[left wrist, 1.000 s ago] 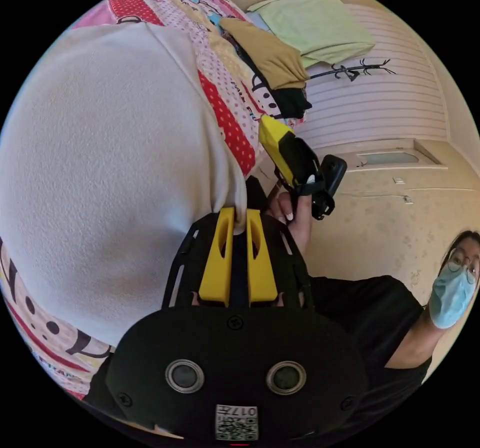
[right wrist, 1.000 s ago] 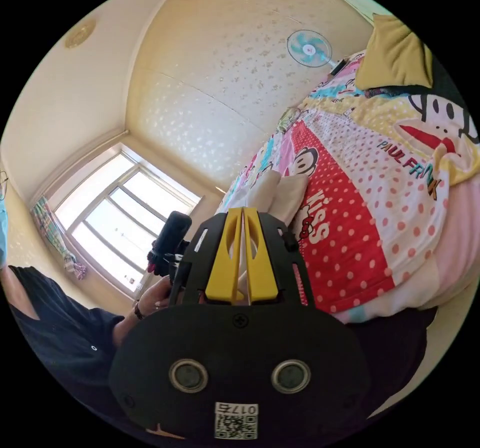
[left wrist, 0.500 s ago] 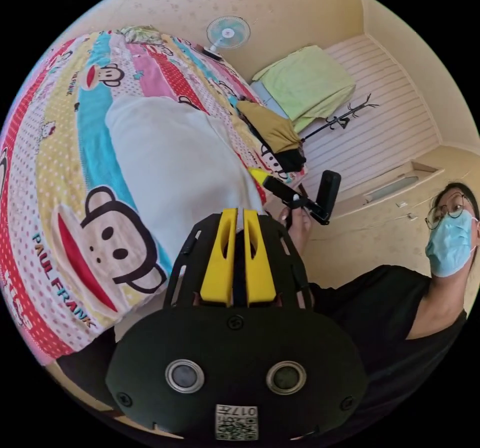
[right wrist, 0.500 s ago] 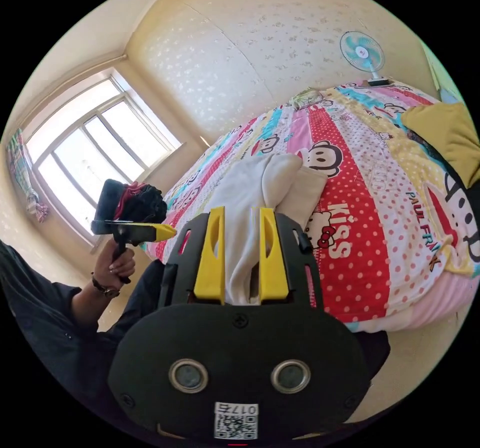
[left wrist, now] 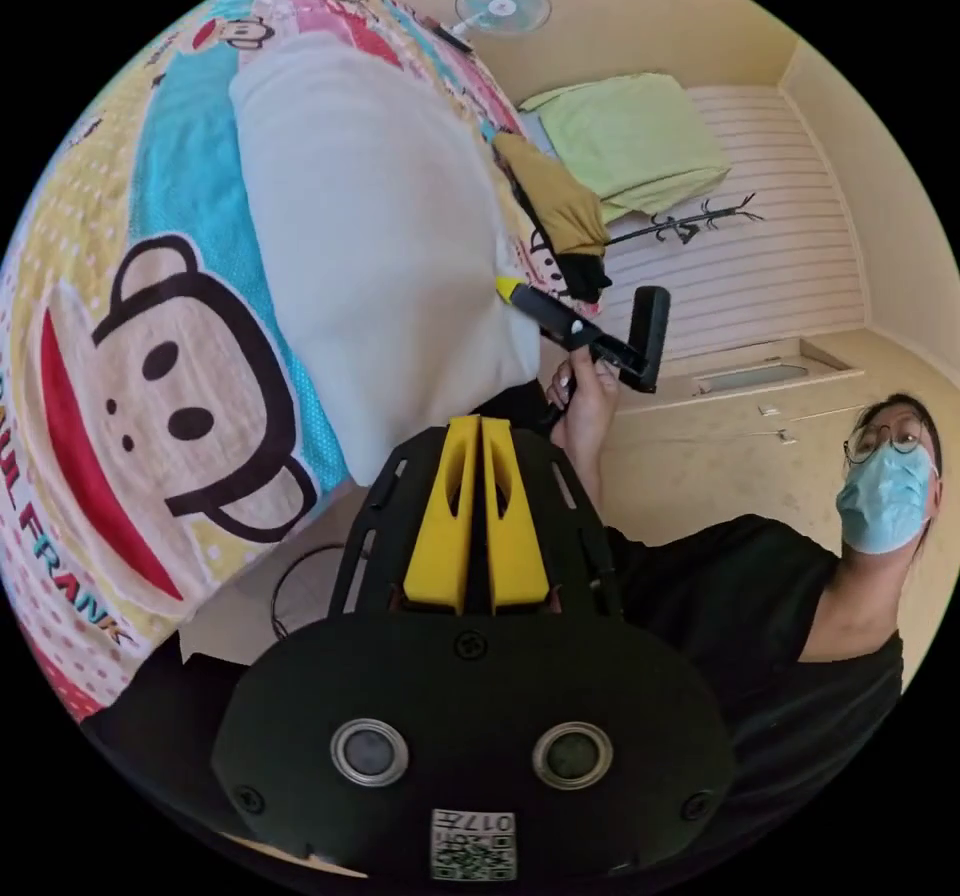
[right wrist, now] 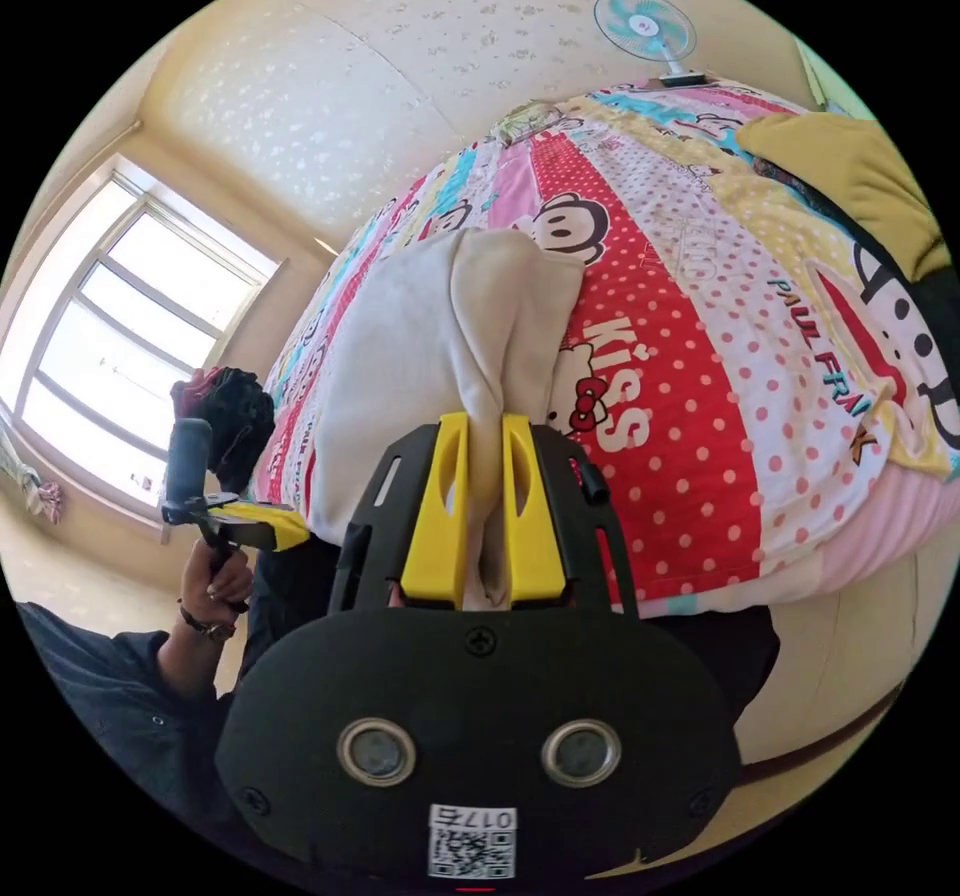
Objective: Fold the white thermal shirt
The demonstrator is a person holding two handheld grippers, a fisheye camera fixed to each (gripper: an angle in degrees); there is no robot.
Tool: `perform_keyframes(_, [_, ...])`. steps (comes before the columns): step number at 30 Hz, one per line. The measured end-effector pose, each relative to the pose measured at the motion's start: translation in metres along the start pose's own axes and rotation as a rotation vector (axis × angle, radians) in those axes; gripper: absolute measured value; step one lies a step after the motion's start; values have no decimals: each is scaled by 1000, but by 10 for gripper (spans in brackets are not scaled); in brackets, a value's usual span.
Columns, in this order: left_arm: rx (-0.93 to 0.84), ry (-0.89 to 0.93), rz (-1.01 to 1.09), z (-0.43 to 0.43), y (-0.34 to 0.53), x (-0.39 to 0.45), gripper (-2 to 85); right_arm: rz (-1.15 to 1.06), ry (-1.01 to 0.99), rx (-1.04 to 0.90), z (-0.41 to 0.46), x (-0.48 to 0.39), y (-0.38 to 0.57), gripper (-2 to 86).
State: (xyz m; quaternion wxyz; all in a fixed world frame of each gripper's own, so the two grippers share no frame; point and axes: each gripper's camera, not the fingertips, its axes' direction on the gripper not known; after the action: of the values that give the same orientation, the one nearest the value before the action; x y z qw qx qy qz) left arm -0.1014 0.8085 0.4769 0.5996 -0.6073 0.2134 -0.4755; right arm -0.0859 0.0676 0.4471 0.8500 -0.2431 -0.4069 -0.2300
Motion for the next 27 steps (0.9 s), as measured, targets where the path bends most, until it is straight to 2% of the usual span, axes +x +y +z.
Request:
perform_keyframes(3, [111,-183,-116,-33,2,-15,32,21,-58,19,-1,14,2,61])
perform_keyframes(5, [90,-198,-177,-34,-3,-31,86,21,-68,23,-1,21,3,62])
perform_keyframes(7, [31,-119,-239,-20,-7,-56,141,16,-76,25,-2,26,3,63])
perform_keyframes(11, [-31,39,-292,11,-5,-86,154,20,-130,35,-4,46,4,63])
perform_keyframes(13, [35,85,-339,8,2,-100,142,30,-162,40,-5,57,5,63])
perform_keyframes(17, [35,203,-384,3,1,-127,126,49,-224,55,-9,80,6,64])
perform_keyframes(22, [-93,381,-421,4,-5,-156,89,61,-257,73,-19,101,5,72])
perform_keyframes(27, [-189,480,-343,9,-1,-142,82,108,-387,184,-71,133,17,120])
